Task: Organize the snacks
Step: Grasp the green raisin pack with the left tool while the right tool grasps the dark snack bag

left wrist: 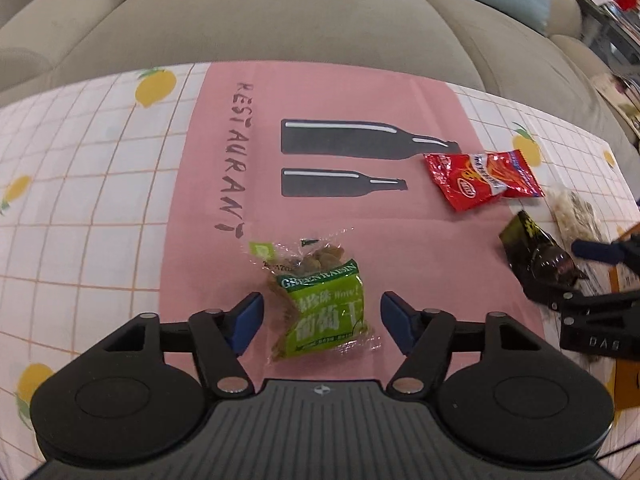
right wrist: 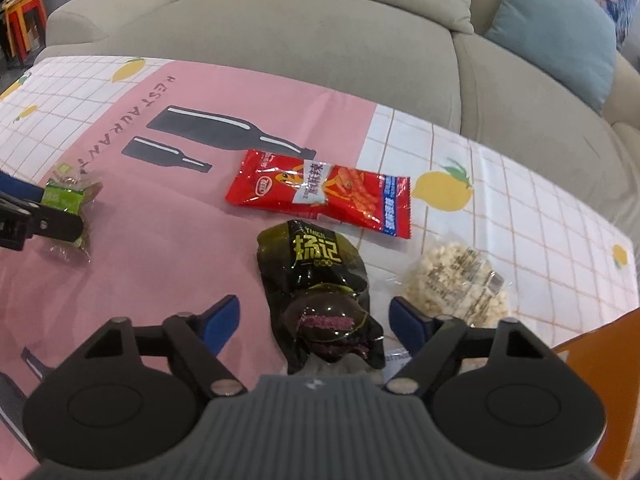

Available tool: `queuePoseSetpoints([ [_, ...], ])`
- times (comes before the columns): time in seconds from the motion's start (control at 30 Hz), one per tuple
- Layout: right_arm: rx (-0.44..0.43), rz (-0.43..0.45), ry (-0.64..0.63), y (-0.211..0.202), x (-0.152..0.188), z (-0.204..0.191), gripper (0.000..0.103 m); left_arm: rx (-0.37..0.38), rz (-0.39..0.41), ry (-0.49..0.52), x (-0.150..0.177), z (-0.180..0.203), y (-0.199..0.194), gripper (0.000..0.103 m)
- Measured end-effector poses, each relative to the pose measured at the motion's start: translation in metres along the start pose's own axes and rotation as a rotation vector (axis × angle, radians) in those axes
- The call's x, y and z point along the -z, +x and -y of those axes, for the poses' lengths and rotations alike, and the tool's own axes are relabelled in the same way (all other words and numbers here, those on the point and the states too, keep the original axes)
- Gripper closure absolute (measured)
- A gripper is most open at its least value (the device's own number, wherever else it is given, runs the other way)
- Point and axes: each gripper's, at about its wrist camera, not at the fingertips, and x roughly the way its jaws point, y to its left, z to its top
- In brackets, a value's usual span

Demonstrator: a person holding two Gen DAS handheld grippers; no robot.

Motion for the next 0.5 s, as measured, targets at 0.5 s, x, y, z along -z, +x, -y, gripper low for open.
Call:
queuePoseSetpoints([
  [0.5,0.006,-0.014,0.018,0.012,0.004,-0.004,0.046,-0.060,0.011,-0.147,0.011,0.009,0.004,0.055],
])
